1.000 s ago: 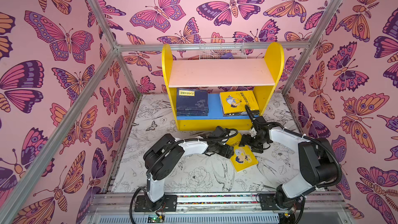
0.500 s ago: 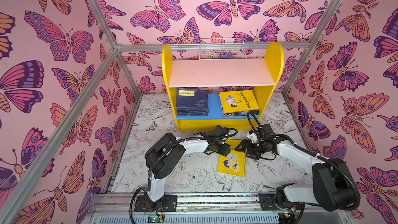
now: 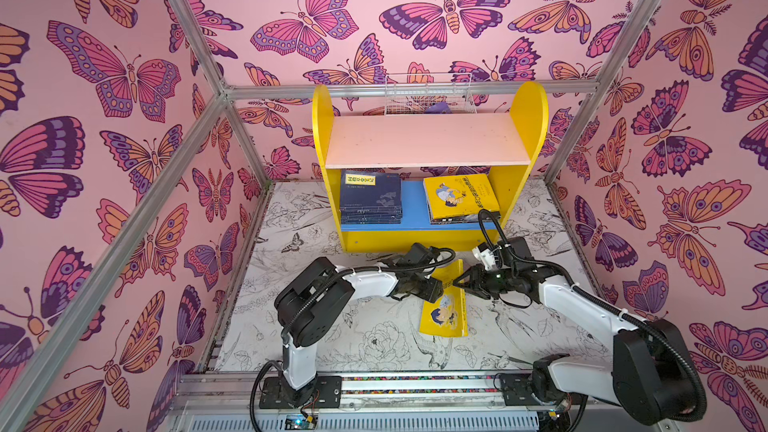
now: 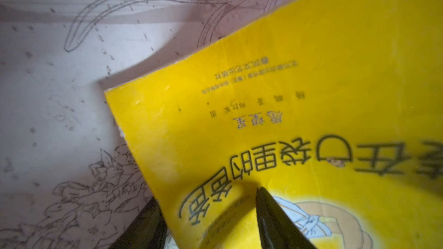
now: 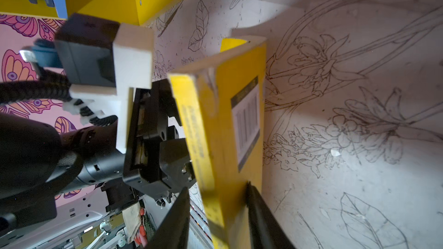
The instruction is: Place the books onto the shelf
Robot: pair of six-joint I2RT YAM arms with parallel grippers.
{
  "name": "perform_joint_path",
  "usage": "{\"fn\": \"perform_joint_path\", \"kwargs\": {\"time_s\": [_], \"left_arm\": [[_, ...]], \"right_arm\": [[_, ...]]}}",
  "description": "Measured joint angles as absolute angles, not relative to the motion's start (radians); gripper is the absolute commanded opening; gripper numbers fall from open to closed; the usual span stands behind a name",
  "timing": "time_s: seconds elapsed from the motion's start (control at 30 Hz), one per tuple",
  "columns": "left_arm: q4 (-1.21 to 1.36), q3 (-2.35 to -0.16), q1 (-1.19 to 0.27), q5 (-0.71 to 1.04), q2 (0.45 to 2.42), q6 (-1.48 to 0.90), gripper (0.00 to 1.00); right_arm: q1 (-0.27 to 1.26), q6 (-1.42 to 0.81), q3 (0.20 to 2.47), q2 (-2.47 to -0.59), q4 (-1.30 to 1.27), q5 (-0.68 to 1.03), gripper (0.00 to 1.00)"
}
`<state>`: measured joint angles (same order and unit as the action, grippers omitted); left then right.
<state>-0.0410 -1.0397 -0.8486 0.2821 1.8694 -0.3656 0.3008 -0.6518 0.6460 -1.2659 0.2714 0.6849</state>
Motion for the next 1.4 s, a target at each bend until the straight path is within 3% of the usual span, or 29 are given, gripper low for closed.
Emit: {"fn": "perform_joint_path", "kwargs": {"time_s": [0.17,0.37,0.47,0.53,0.7,0.9,1.13,1.4], "left_arm": [[0.028,-0.955,-0.827,0.334,1.823,-0.393,0.58],[0.062,-0.925,-0.812,0.348,1.81,-0.418,0.56],[0.079,-0.917,-0.805,0.36,1.81,-0.435,0.56],[0.091,-0.908,-0.799,0.368,1.808,-0.448,0.57],[0.186,-0.812,-0.766,0.405,1.742,-0.52,0.74],[0.221,-0.661,-0.699,0.353,1.448,-0.61,0.84],[0.213,-0.63,-0.694,0.26,1.124,-0.642,0.86],[0.183,-0.587,-0.694,0.23,1.09,-0.655,0.87]], "right_arm": [[0.302,-0.638,0.646,-1.293,0.27,0.654,0.15],[0.317,-0.621,0.651,-1.309,0.277,0.624,0.18],[0.333,-0.613,0.662,-1.309,0.285,0.61,0.0],[0.337,-0.605,0.666,-1.309,0.289,0.605,0.0],[0.358,-0.582,0.667,-1.232,0.313,0.606,0.0],[0.37,-0.571,0.738,-1.019,0.382,0.62,0.0],[0.37,-0.672,0.916,-1.015,0.262,0.535,0.0],[0.37,-0.933,0.95,-1.165,-0.065,0.241,0.0]]}}
